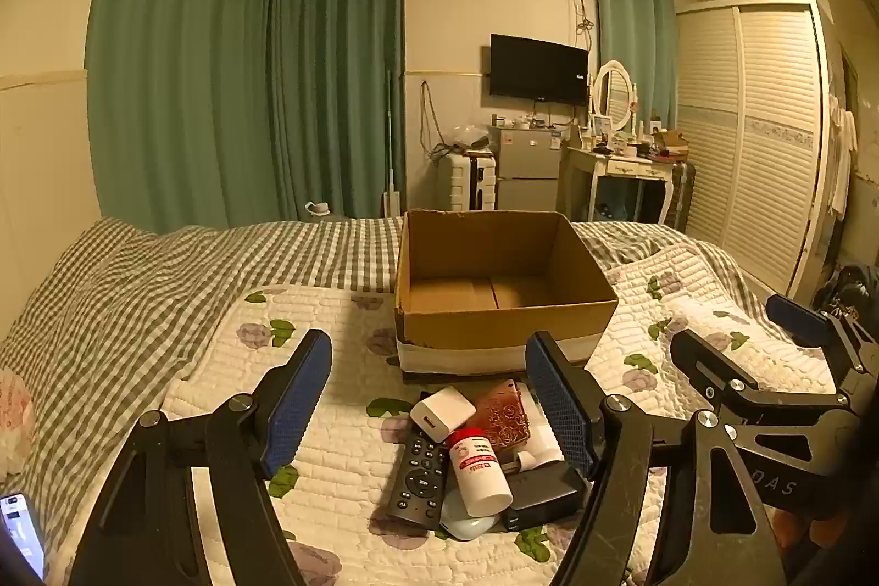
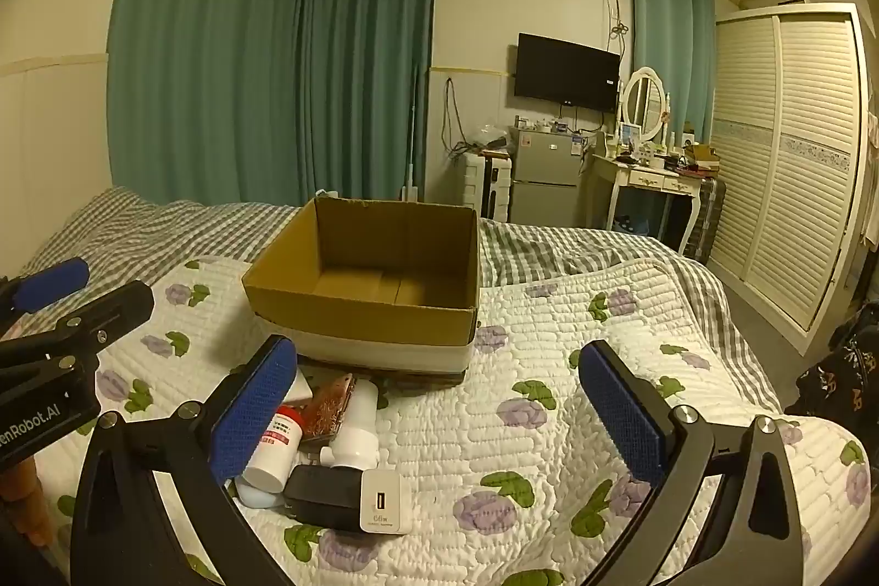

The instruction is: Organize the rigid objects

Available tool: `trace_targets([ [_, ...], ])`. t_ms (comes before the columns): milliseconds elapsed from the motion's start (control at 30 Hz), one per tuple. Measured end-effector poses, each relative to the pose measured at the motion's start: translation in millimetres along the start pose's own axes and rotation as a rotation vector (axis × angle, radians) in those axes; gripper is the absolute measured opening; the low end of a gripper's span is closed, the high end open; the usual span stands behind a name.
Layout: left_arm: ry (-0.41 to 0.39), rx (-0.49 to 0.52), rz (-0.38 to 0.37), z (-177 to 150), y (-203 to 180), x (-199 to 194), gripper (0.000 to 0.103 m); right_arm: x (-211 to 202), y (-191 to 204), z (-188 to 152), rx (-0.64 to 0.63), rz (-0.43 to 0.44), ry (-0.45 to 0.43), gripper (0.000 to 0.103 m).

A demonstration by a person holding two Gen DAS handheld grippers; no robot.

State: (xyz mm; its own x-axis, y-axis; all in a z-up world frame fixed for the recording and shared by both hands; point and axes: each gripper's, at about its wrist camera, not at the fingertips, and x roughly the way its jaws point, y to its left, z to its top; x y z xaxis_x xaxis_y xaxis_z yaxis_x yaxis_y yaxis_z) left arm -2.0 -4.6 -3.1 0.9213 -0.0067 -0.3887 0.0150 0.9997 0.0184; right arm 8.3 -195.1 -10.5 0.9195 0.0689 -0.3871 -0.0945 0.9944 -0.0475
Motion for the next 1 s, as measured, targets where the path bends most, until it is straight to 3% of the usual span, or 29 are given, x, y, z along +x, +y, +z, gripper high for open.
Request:
trace_targets([
  [1000, 0.007, -0.018, 0.004, 2.1, 7.3, 2.0, 0.076, -1.9, -3.0, -4.8, 0.002, 0.001, 0.006, 0.103],
])
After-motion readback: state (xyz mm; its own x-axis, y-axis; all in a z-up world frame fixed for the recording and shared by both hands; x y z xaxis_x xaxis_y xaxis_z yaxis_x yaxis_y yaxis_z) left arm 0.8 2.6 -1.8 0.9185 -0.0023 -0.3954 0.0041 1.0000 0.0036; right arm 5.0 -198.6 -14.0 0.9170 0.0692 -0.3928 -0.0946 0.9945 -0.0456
